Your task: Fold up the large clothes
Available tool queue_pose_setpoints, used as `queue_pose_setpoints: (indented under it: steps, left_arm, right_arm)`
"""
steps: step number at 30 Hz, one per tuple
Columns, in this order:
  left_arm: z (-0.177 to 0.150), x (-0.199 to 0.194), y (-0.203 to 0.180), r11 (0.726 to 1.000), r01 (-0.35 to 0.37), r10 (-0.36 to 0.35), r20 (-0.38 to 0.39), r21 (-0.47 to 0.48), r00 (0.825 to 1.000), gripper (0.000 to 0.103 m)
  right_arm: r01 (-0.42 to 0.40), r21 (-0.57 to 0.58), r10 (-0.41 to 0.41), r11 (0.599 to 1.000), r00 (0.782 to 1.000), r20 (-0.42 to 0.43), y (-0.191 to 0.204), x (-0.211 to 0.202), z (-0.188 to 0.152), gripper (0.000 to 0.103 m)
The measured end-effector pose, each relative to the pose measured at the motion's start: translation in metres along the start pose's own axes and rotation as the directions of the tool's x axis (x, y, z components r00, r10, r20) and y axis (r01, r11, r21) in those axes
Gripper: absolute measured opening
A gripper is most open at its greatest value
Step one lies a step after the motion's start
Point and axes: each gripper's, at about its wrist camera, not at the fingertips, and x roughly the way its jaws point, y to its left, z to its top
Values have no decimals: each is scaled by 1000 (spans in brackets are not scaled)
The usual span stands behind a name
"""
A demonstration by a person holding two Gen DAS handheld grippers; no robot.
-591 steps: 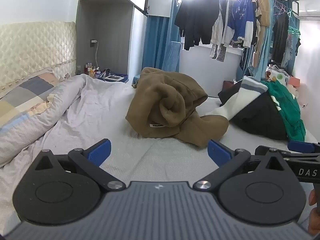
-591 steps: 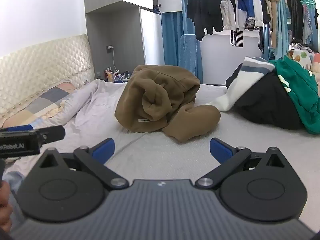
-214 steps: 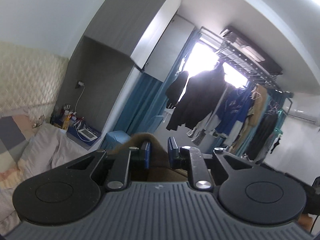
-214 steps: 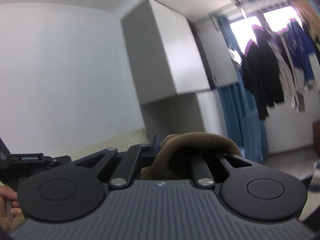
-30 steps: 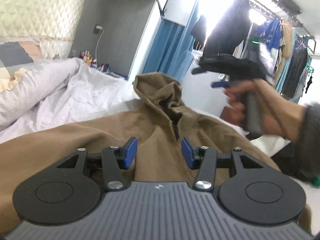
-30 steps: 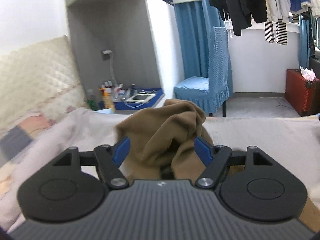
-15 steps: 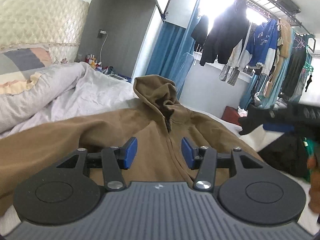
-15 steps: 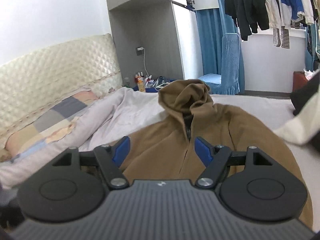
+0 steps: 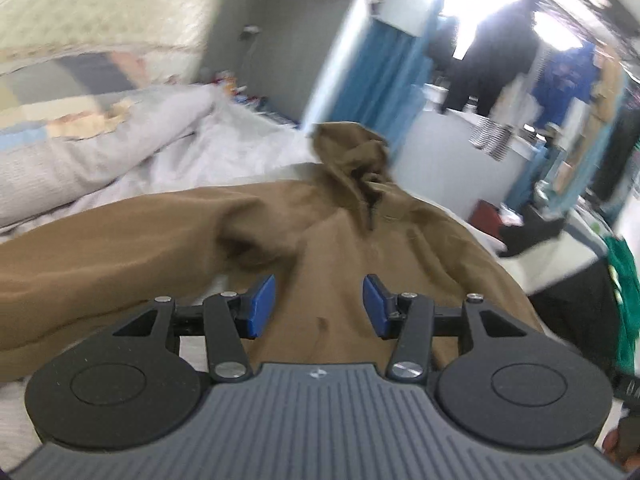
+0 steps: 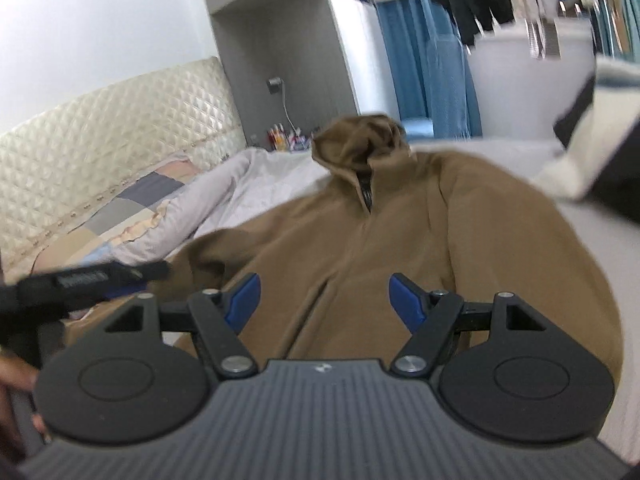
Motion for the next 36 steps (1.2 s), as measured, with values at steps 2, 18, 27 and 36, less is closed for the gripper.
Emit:
queue_pose_setpoints:
  steps: [2, 18, 27, 36]
  left_arm:
    - [16, -1, 21, 998, -54, 53, -38, -31, 998, 55]
    - [84, -77, 256, 883, -417, 364, -247, -215, 898, 75]
    - [34, -51, 308, 841, -503, 397, -405, -199, 824, 75]
    - [36, -40, 297, 865, -460, 345, -425, -203, 837, 38]
  right_arm:
    - [-4, 31, 4, 1000, 1000, -9, -6, 2, -2, 73]
    - [27, 77, -18, 997, 994, -112, -7, 28, -13, 73]
    - [31, 43, -25, 999, 990, -141, 5, 43, -12, 73]
    - [65, 35, -59, 997, 986, -154, 6, 52, -12, 73]
